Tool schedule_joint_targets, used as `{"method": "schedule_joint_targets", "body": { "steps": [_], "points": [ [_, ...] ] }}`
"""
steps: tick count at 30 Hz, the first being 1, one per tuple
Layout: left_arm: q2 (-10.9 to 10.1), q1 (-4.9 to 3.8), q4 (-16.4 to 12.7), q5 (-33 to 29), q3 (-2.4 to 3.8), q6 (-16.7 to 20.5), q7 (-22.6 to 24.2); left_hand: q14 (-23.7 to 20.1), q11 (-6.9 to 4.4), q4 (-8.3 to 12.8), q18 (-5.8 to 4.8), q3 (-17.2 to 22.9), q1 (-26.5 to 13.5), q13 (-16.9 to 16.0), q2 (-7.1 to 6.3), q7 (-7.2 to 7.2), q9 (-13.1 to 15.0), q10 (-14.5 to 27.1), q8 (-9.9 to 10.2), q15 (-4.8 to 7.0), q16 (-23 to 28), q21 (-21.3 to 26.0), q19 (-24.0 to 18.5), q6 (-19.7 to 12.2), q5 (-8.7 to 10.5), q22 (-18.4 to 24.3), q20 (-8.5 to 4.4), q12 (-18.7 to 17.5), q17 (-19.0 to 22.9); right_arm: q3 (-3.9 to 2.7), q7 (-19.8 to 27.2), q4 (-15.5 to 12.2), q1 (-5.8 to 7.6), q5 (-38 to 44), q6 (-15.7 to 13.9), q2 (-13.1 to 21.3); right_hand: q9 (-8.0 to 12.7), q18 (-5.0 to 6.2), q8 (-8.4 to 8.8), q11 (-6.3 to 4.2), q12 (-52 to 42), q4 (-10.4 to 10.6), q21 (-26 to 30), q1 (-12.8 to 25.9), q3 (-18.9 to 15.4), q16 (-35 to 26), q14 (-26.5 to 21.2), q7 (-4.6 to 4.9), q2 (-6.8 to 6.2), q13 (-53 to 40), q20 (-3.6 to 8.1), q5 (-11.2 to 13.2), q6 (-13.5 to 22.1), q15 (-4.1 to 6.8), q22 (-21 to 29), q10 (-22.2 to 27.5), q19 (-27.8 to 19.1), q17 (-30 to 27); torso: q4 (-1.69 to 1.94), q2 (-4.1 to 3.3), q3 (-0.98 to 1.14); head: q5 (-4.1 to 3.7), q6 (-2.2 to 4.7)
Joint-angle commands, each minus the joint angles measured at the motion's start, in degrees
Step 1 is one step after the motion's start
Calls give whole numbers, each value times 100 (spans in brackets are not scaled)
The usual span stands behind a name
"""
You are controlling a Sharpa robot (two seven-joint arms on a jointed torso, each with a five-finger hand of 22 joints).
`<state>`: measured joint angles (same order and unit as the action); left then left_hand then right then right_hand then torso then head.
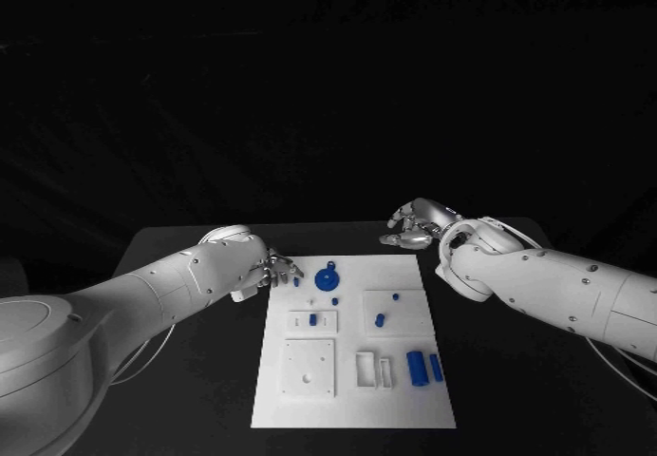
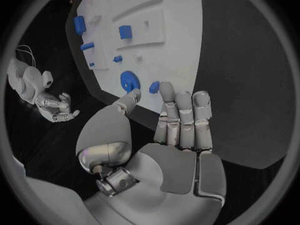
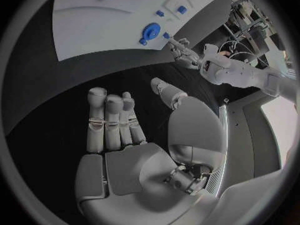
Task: Assemble the parts on the task board
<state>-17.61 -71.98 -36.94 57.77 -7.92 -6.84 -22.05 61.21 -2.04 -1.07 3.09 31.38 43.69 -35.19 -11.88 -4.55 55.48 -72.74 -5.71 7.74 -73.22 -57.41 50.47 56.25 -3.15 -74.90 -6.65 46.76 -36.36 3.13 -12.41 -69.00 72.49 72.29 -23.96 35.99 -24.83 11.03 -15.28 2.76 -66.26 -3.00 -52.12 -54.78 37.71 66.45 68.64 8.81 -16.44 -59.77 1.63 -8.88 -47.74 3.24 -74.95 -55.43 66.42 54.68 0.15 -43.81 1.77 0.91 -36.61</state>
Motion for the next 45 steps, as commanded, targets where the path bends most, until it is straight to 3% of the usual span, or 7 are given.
{"method": "schedule_joint_targets", "body": {
  "steps": [1, 7, 21, 27, 34, 45],
  "points": [
    [17, 4, 49, 75, 1, -30, 106, 7, 48, -38, -3, -4, -1, -6, -57, -38, -8, 0, 28, -25, 17, 30, -49, -62, 33, -64, -637, -16, 10, -8, 27, -24, 10, 36, -12, 12, 8, 397, -6, 1, -28, 4, 32, 25, -29, 34, -15, 45, 37, 6, 39, -39, 12, 29, -103, 50, 4, -7, -17, -44, -17, -8, 11],
    [19, 8, 82, 62, 1, -25, 144, 7, 49, -44, -2, -4, 2, -7, -56, -39, -15, 0, 30, -26, 15, 30, -49, -63, 33, -65, -635, -14, 9, -23, 24, -40, 21, 47, -18, 19, 8, 397, -6, 1, -29, 4, 33, 25, -29, 34, -15, 45, 35, 8, 39, -38, 12, 29, -103, 50, 4, -8, -27, -76, -31, -7, 21],
    [29, 20, 119, -40, 1, -5, 198, 8, 52, -67, 5, -6, 21, -13, -7, -42, -44, 2, 29, -30, 10, 29, -50, -57, 33, -70, -626, -7, 8, -29, 21, -32, 22, 52, -15, -11, 8, 397, -7, 2, -32, 5, 33, 24, -28, 35, -14, 45, 36, 12, 39, -38, 11, 29, -103, 50, 6, -9, -29, -67, -32, -20, -9],
    [49, 29, 127, -163, 1, -4, 259, 4, 54, -68, 10, -45, 40, -19, 129, -44, -76, 10, 25, -34, 7, 27, -60, -51, 32, -77, -615, -2, 7, -31, 20, -35, 23, 56, -13, -21, 8, 397, -8, 2, -33, 5, 33, 23, -27, 35, -14, 45, 36, 13, 40, -38, 10, 29, -103, 50, 6, -9, -27, -73, -31, -21, -12],
    [93, 72, 169, -234, 2, -18, 285, -9, 54, 104, 19, -173, 184, -29, 423, -44, -141, 26, 9, -36, 2, 26, -90, -42, 33, -90, -603, 9, 6, -33, 17, -34, 26, 58, -10, -35, 9, 397, -9, 2, -34, 4, 33, 21, -26, 36, -13, 45, 37, 15, 40, -38, 9, 29, -103, 50, 6, -10, -35, -78, -32, -22, -23],
    [109, 114, 240, -288, 2, -60, 343, -13, 50, 165, 18, -242, 208, -30, 502, -38, -170, 29, -18, -34, -1, 29, -102, -14, 34, -91, -598, 11, 7, -34, 16, -32, 27, 59, -5, -57, 9, 397, -10, 1, -36, 5, 34, 20, -24, 36, -13, 45, 38, 18, 41, -38, 8, 29, -103, 50, 7, -10, -24, -78, -28, -35, -44]
  ]
}}
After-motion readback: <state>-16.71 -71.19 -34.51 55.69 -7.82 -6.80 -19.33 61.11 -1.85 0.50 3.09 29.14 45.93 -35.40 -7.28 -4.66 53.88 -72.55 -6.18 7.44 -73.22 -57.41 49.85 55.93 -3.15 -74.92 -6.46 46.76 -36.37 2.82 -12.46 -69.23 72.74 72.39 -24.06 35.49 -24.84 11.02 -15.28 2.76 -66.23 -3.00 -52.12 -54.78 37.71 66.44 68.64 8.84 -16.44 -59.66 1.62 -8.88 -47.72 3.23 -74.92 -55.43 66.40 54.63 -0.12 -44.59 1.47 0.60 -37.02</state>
